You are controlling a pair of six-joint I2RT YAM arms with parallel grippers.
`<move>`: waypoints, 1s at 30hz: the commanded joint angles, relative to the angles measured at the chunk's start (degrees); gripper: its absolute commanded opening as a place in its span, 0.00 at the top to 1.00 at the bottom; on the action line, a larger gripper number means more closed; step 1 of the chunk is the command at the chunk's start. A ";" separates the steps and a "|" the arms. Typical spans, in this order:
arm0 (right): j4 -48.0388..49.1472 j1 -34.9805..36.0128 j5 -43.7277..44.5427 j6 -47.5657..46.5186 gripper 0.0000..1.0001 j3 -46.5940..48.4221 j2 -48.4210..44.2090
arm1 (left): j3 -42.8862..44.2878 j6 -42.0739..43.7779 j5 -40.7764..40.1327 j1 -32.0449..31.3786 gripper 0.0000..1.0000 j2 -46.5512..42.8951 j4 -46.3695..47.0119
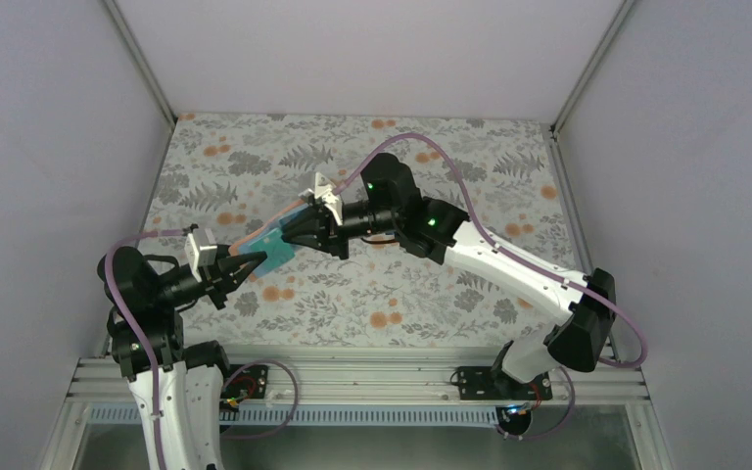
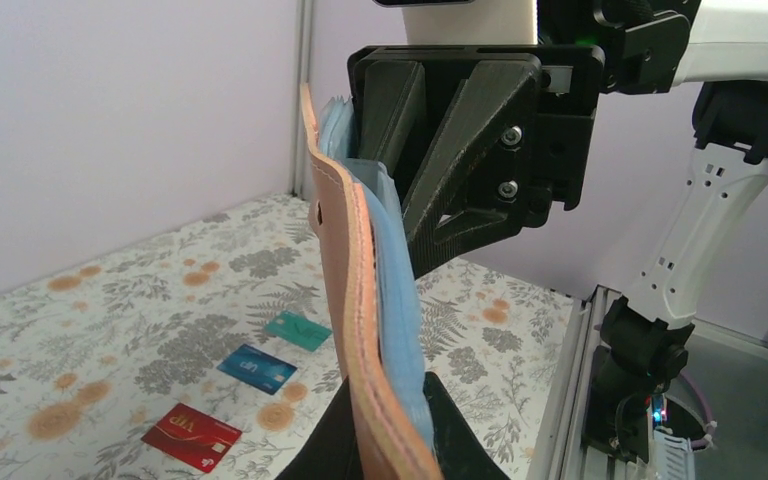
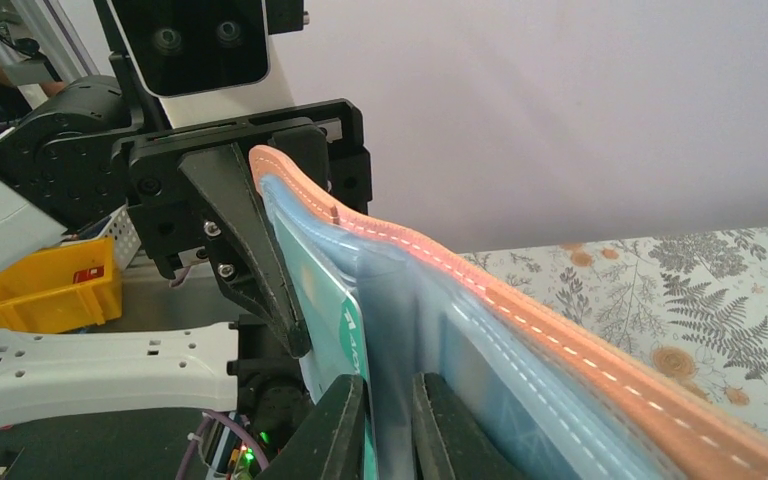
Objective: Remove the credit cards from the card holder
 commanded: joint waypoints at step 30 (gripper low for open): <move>-4.28 0.81 -3.07 -5.03 0.96 -0.38 -6.08 | 2.76 3.82 3.97 -0.01 0.89 -1.03 -1.39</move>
